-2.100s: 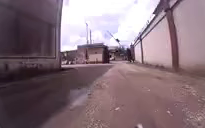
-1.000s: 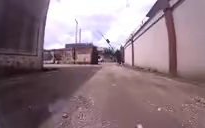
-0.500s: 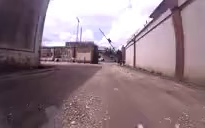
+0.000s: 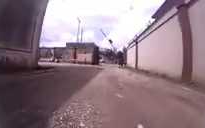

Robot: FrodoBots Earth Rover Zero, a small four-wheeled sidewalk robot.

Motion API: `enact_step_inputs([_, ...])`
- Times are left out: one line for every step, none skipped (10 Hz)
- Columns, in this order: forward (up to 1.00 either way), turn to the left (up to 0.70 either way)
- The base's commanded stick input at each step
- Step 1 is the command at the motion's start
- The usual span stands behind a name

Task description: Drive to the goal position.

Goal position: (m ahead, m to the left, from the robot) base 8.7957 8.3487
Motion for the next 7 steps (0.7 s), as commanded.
enact_step_inputs([0.7,0.04])
enact_step_inputs([0.7,0.04])
enact_step_inputs([0.7,0.04])
enact_step_inputs([0.7,0.04])
enact_step_inputs([0.7,0.04])
enact_step_inputs([0.7,0.04])
enact_step_inputs([0.7,0.04])
